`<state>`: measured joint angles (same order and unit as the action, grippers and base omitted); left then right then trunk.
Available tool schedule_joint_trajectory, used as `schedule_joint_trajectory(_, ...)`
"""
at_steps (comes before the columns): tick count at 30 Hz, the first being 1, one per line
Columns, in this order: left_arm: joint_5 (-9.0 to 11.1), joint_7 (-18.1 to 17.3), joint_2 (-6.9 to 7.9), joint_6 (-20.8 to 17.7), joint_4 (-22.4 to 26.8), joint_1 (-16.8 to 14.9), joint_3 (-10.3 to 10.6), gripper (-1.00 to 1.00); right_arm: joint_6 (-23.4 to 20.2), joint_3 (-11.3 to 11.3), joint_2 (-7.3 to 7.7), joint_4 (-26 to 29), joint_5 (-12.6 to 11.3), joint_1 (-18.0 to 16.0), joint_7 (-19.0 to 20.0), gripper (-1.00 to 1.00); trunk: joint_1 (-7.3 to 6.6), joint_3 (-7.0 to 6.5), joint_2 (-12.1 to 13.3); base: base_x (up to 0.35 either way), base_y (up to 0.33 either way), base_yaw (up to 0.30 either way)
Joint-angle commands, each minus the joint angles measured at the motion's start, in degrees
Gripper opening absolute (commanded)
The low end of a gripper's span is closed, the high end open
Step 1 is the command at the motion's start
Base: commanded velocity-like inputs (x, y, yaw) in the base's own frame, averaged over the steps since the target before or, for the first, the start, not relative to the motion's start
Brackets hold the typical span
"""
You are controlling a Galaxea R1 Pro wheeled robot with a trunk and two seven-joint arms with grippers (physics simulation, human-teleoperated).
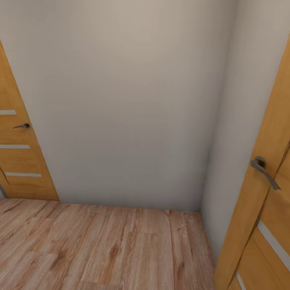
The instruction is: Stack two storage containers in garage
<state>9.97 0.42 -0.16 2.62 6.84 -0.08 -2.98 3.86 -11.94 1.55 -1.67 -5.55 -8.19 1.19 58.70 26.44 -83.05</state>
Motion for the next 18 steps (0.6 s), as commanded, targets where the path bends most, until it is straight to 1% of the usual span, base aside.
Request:
schedule_joint_trajectory(1, 0.1, 0.0, -0.02, 0.1, 0.0, 0.0, -0.3, 1.0, 0.4, -0.5, -0.02, -0.2, -0.6, -0.1, 0.1, 1.0, 0.03, 0.05, 0.0, 0.299, 0.0, 0.0)
schedule_joint_trajectory(18, 0.2, 0.0, -0.02, 0.1, 0.0, 0.0, -0.3, 1.0, 0.4, -0.5, -0.23, -0.1, -0.5, -0.1, 0.1, 1.0, 0.03, 0.05, 0.0, 0.269, 0.0, 0.0)
